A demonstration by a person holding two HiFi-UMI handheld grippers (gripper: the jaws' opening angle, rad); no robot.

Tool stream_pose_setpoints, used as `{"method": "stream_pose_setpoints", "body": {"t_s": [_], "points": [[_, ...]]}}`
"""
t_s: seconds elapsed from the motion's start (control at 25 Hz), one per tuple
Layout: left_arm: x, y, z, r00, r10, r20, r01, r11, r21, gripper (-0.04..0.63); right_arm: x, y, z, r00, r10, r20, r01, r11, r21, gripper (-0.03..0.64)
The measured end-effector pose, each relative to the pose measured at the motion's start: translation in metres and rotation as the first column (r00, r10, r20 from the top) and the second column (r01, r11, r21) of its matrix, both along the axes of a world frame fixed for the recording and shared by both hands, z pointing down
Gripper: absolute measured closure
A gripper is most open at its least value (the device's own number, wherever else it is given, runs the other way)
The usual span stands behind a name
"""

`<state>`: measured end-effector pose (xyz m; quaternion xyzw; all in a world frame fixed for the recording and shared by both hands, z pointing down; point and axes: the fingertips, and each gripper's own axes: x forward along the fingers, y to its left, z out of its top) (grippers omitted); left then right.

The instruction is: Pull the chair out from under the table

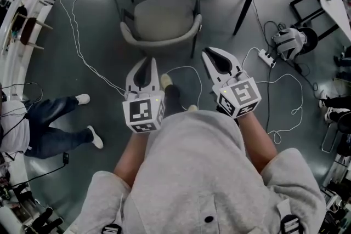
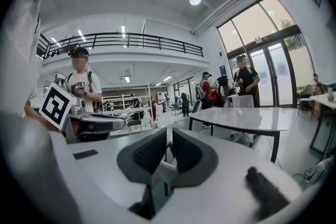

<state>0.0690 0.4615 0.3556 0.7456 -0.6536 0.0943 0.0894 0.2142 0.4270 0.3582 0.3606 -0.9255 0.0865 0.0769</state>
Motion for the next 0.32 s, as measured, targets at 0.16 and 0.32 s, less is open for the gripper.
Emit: {"method": "stream_pose_setpoints", "body": {"t_s": [0.16, 0.32], "points": [[-0.0015, 0.0006, 0.0008, 1.0, 0.008, -0.001, -0.008, 1.0, -0.004, 0.571, -0.0029, -0.0007, -0.0014, 1.0, -0.008, -0.002, 0.009, 1.0, 0.003, 0.571], [0.0031, -0.0016, 0.0069, 0.999, 0.034, 0.014, -0.034, 0.999, -0.01, 0.571, -0.0018, -0.0019, 0.0052, 1.0, -0.011, -0.015, 0.011, 1.0, 0.001, 0.571]]}}
